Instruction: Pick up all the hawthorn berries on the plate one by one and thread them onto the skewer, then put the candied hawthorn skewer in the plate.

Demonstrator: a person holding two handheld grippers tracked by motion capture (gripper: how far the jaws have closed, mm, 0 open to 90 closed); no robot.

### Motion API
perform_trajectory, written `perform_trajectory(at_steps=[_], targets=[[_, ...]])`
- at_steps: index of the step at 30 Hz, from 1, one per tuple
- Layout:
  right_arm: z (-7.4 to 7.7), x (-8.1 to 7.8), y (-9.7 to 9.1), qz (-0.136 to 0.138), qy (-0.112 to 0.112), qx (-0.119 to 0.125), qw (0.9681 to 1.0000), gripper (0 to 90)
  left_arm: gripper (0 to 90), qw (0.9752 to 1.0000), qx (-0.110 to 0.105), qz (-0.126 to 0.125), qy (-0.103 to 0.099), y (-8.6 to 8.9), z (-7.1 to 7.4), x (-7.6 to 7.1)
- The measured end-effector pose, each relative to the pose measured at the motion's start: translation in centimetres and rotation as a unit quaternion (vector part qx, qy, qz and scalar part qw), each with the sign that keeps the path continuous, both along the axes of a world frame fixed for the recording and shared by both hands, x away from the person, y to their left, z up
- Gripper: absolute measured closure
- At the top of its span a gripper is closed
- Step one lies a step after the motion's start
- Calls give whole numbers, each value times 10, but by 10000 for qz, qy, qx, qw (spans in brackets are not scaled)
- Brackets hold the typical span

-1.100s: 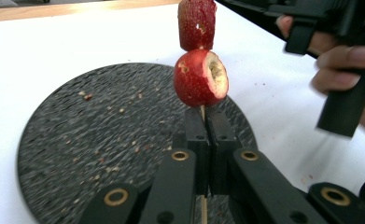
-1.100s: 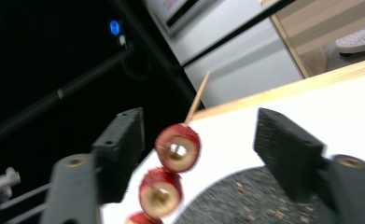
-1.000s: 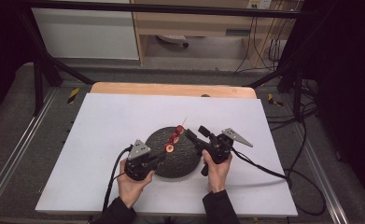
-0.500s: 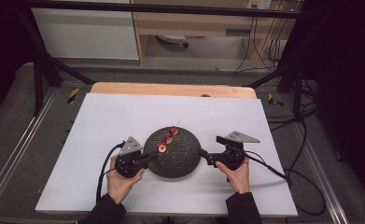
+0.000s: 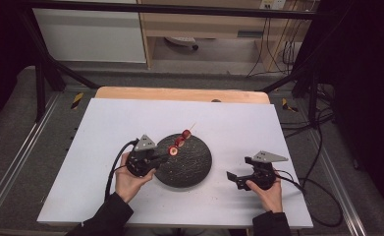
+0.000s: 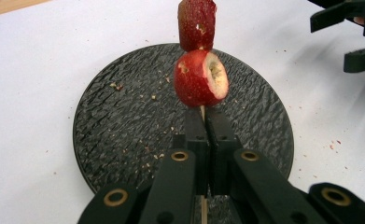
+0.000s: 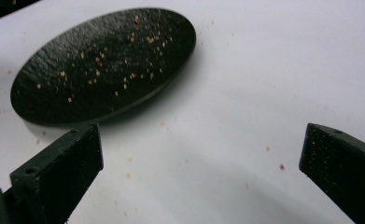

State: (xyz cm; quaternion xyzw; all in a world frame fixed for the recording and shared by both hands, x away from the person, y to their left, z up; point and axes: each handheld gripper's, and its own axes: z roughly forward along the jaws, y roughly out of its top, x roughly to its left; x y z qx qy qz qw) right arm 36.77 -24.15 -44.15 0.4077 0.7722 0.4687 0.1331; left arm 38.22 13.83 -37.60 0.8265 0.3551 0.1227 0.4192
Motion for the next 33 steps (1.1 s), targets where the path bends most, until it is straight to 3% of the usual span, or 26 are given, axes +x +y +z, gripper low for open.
perform_trajectory(at_steps=[7, 15, 27, 33], targets=[[-12, -6, -14, 20, 92, -61, 9999, 4, 883, 9995, 293, 13, 72, -12, 1, 13], [-14, -9, -17, 19, 98, -149, 9998, 4, 883, 9977, 638, 48, 234, -22, -10, 25], [-15, -9, -19, 26, 112, -151, 9998, 4, 883, 9929, 1062, 90, 519, -31, -35, 24], [-14, -9, -20, -1, 90, -126, 9999, 4, 883, 9905, 1232, 129, 604, -34, -40, 25]])
